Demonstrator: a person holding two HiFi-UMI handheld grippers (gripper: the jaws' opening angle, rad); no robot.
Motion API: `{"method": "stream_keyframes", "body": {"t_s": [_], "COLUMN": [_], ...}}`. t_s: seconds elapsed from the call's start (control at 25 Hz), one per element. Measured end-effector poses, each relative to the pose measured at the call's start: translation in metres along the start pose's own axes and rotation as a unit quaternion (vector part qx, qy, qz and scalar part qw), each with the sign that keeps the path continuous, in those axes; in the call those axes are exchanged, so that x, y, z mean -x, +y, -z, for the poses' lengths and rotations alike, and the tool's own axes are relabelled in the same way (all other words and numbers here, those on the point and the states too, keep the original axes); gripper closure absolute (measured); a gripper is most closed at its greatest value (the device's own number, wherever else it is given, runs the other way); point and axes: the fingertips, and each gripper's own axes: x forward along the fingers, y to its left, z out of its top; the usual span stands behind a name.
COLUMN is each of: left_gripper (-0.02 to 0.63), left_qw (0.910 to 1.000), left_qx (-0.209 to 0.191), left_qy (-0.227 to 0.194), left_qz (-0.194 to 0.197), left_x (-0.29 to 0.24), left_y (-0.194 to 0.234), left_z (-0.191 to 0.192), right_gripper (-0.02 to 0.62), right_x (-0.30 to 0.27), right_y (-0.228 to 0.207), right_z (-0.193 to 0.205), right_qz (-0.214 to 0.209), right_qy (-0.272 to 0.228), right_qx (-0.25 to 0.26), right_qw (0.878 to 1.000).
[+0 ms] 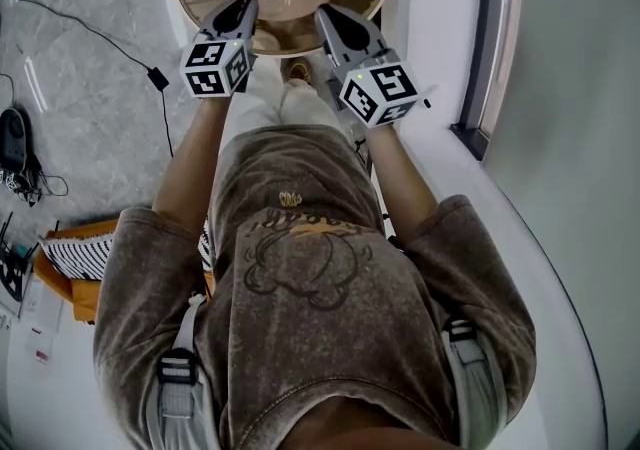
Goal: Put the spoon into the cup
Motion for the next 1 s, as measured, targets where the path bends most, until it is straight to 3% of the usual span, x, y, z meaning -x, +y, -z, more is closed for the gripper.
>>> {"method": "stream_keyframes", "body": {"t_s": [0.36,1.0], "left_gripper": [0.551,0.551], "left_qw": [0.9993,0.994], "left_qx": [0.002,0.049], "left_qy": [0.036,0.096], "left_qz": [0.003,-0.021], "left_x": [-0.032,-0.063], "left_y": [0.012,0.041], "left_z": [0.044,0.109], "right_gripper": [0.575,0.575], "right_x": [0.002,0.005], "right_y": [-0.005,-0.008], "right_z": [0.005,0.025], "right_qz": [0.005,0.005], "right_qy": [0.009,0.037], "right_qx": [-0.002,-0.006], "right_qw": [1.0,0.999]}}
